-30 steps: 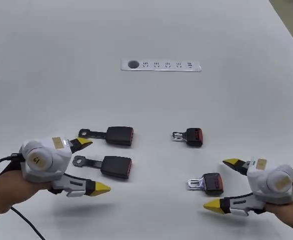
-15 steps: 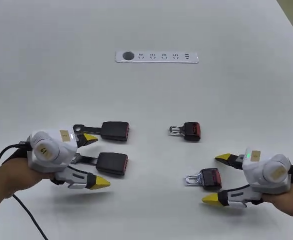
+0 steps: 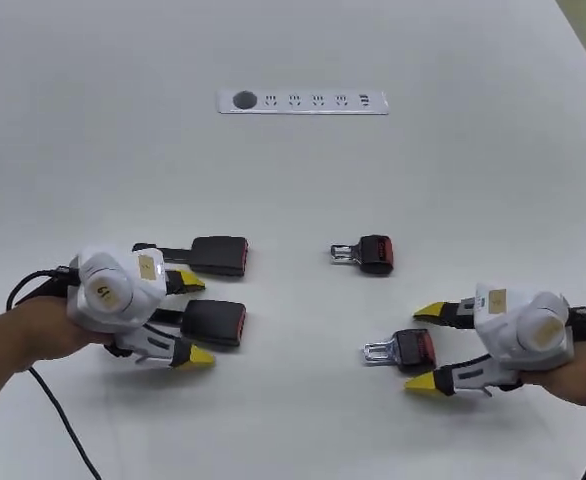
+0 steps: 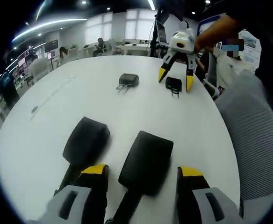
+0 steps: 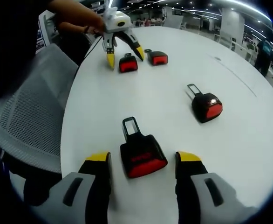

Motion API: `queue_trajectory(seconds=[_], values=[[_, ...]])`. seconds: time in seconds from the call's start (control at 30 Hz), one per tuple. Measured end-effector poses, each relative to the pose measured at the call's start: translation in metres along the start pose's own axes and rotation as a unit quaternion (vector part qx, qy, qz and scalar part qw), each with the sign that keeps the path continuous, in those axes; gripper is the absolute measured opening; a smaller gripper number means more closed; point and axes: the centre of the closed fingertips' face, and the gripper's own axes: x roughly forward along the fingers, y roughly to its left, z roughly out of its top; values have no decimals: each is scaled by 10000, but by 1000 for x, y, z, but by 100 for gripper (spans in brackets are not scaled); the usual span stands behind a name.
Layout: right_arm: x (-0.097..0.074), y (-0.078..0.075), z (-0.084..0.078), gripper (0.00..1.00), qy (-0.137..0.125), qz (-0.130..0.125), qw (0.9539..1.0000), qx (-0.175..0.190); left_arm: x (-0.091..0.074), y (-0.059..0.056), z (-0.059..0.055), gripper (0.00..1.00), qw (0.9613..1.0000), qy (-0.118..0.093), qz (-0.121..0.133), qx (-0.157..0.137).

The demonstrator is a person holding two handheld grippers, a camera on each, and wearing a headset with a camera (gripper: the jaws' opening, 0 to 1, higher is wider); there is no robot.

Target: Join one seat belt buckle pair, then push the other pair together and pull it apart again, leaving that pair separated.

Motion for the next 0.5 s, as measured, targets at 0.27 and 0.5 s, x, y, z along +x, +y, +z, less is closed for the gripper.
queue_trajectory(seconds=[0.27,0.5], values=[[-2,2,1,48,14,86,9999,-128,0,2,-6,40,9989,238,-33,412],[-3,-3,-2,37,35,52,9998,-167,-2,5,-8,36,9992,278,86,265]])
